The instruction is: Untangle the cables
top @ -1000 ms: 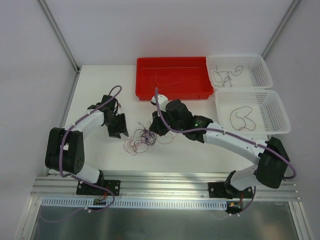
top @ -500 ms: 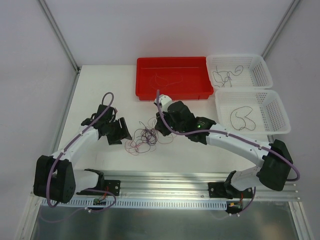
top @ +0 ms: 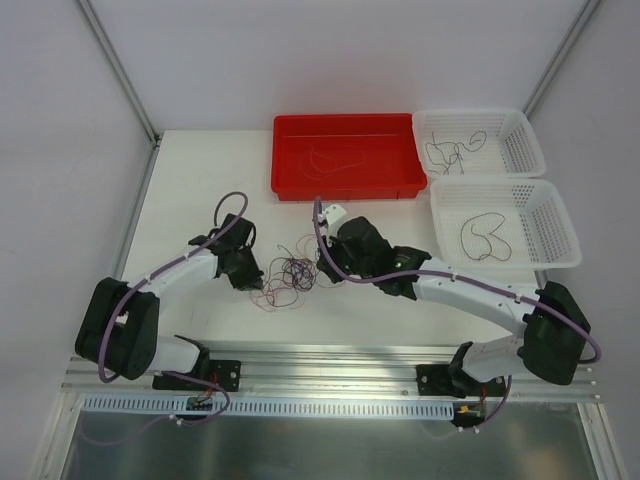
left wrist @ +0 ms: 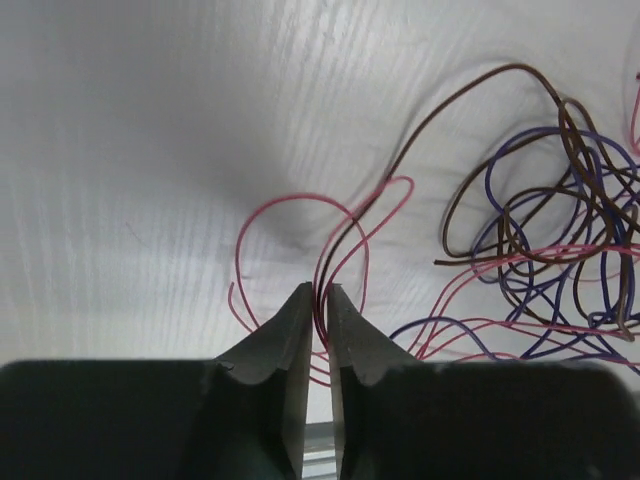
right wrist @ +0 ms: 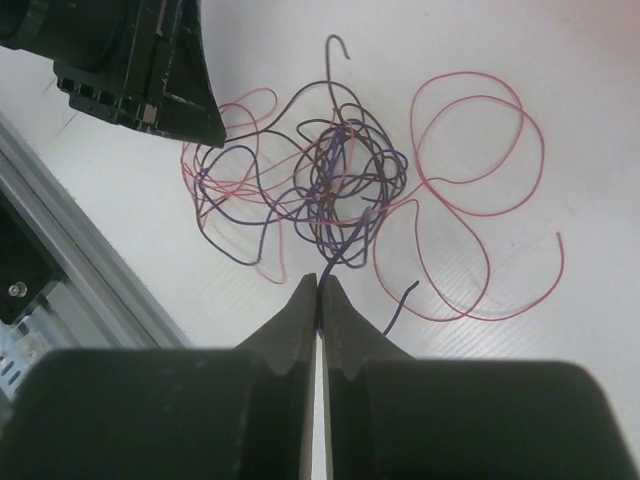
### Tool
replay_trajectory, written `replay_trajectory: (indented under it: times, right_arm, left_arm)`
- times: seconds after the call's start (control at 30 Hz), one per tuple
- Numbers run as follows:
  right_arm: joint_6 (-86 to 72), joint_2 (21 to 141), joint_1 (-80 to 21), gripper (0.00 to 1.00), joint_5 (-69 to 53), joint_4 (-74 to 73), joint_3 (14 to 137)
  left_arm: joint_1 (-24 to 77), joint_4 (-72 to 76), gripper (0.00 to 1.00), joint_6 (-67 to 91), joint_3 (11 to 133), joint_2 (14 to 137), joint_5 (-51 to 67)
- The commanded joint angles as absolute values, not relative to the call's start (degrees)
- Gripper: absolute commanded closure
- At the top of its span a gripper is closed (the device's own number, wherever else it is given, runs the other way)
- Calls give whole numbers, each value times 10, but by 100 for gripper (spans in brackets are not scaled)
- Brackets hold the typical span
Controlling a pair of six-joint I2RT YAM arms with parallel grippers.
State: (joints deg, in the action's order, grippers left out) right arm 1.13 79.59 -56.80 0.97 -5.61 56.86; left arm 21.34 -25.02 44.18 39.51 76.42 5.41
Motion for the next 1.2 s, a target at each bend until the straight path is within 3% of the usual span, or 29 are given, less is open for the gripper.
replay_trajectory:
  times: [0.0,0.03,0.6,0.93,1.17]
  right_arm:
    - [11,751,-570,99,64,-32,555]
    - [17,713,-568,99,101,-60,546]
    - [33,459,-450,99,185,-242,562]
    - [13,530,-437,99,138,-247,535]
    - [24,506,-407,99,159,-279,567]
  left_arm:
    - [215,-242,91,440,426,774,3]
    - [197,-263,100,417,445,765,-27]
    - [50,-403,100,224,672,693,-223]
    - [40,-409,100,224,700,655,-151]
    - [36,-427,100,164,777,616,-254]
